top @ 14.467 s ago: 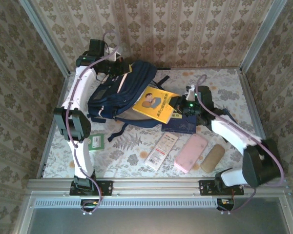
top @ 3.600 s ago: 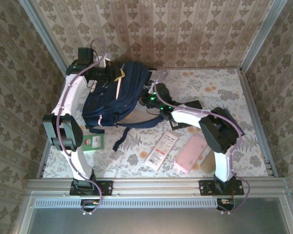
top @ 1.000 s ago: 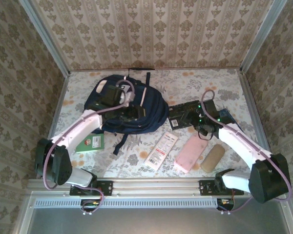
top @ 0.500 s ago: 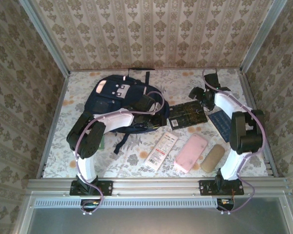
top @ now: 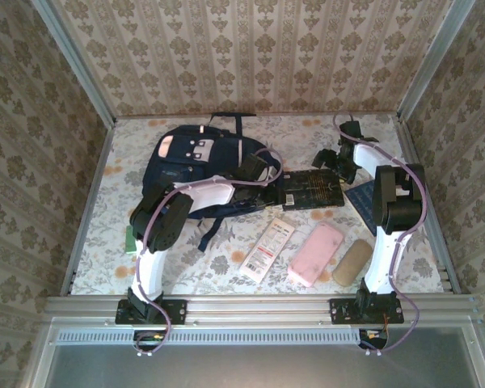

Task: Pack books, pencil case, and school supplies into a backpack

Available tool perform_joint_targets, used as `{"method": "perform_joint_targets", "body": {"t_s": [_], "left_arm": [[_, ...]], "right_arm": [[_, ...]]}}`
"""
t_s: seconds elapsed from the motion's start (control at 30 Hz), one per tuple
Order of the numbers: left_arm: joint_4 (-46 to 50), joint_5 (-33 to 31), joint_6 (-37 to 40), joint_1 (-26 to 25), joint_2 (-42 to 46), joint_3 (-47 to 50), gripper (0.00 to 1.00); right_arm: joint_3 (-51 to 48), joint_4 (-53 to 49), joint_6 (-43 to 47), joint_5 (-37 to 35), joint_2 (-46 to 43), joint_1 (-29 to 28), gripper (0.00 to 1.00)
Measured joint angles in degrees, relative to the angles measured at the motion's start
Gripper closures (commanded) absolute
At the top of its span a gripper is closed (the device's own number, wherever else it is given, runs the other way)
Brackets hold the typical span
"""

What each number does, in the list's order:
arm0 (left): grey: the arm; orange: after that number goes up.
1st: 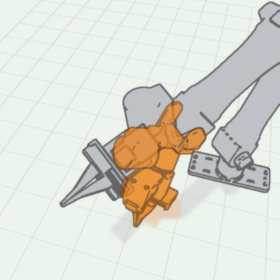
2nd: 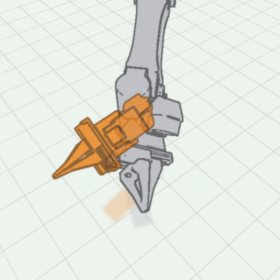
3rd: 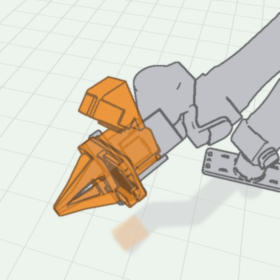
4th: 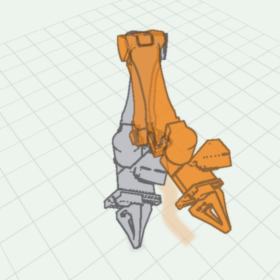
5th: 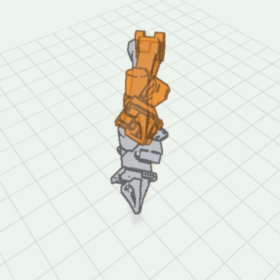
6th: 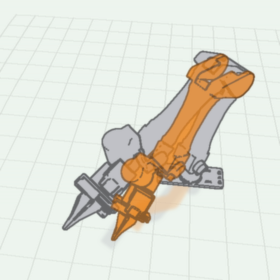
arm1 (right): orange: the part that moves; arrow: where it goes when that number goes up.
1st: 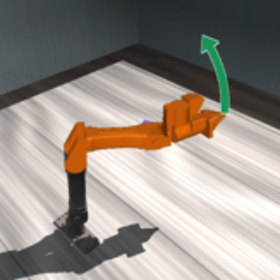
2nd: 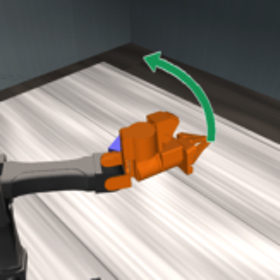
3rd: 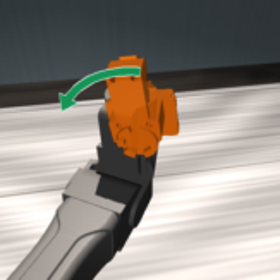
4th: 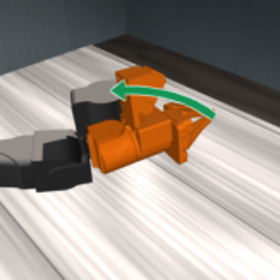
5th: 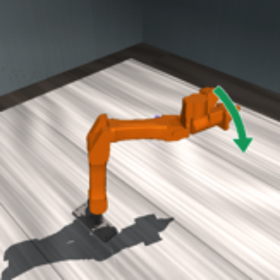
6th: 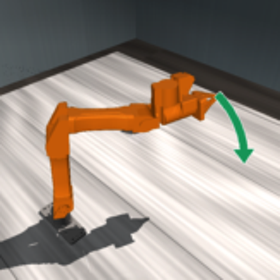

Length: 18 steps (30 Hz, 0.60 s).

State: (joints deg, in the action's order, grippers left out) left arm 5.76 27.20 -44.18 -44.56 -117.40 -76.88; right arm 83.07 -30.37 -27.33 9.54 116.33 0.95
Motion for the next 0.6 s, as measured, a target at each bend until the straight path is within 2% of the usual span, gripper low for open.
{"method": "perform_joint_targets", "body": {"t_s": [0.3, 0.6], "left_arm": [[0.2, 0.0, 0.0, -0.1, -0.9, -1.2, 0.58], [2.1, 0.2, 0.3, -1.0, -3.7, -5.1, 0.58]], "right_arm": [[-5.6, 2.3, 0.5, 0.2, -2.4, 0.7, 0.08], [-11.8, 6.4, -0.6, 5.1, -7.1, 1.5, 0.15]]}}
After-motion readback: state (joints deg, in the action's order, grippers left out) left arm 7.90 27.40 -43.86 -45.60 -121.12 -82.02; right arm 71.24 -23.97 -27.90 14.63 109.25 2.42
